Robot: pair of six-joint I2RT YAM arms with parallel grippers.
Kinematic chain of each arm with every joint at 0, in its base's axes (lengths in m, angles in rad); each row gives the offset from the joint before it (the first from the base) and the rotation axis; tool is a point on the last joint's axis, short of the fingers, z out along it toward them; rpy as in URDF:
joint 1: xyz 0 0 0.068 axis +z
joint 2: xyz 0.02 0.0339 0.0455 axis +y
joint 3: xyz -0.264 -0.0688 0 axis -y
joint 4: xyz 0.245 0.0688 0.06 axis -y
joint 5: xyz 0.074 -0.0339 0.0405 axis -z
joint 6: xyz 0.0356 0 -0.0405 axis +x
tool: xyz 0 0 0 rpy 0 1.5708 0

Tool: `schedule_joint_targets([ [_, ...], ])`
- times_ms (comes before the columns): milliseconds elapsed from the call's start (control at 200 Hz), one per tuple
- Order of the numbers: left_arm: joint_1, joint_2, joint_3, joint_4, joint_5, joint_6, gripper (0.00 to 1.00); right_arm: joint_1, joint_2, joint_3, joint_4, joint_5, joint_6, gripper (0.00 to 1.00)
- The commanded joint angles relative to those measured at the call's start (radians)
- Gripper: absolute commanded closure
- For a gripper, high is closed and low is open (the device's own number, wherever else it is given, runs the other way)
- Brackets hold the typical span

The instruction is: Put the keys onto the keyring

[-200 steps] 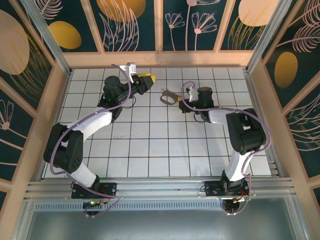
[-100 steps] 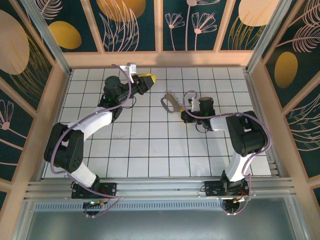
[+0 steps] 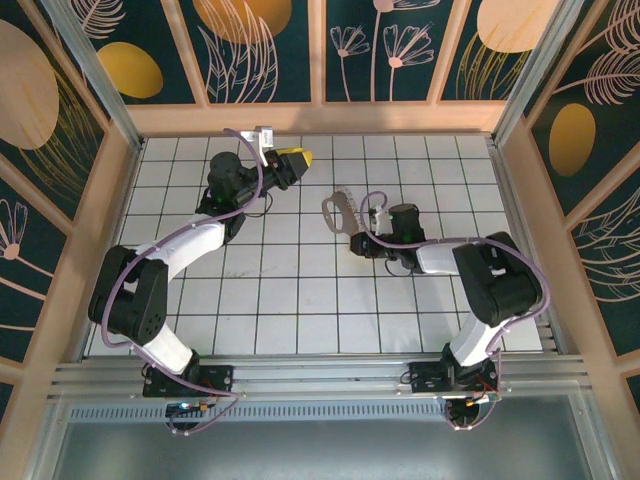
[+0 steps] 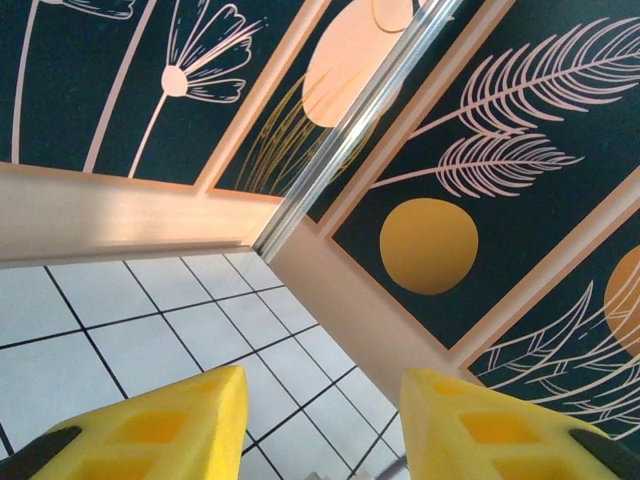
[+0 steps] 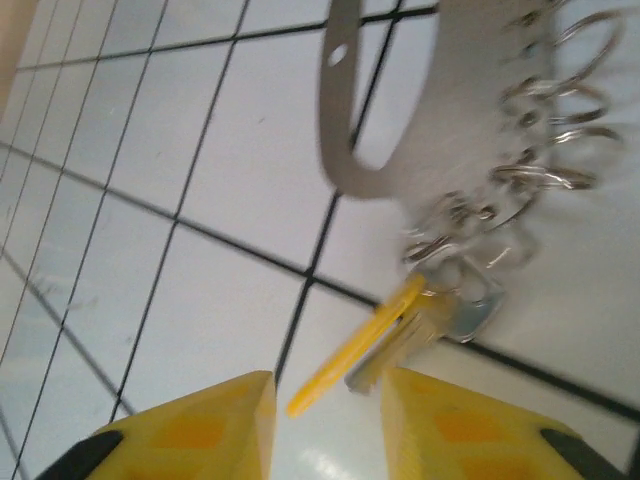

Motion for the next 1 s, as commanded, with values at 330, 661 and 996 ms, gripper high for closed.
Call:
schedule_joint_targets([
  [330, 0.005, -0.059, -0.033, 0.024, 0.018, 0.034, 0.47, 0.015, -0.43, -0.028, -0.211, 0.162, 0.056, 0.19],
  [661, 0.008, -0.206, -0.1, -0.152, -0.289, 0.244, 0.14, -0.039, -0.506, 0.101, -0.258, 0.518, 0.012, 0.01],
  [996, 0.026, -0.416, -0.443, 0.114, -0.756, 0.6, 0.01, -0.211, -0.508, -0.064, 0.076, 0.798, 0.002, 0.01],
])
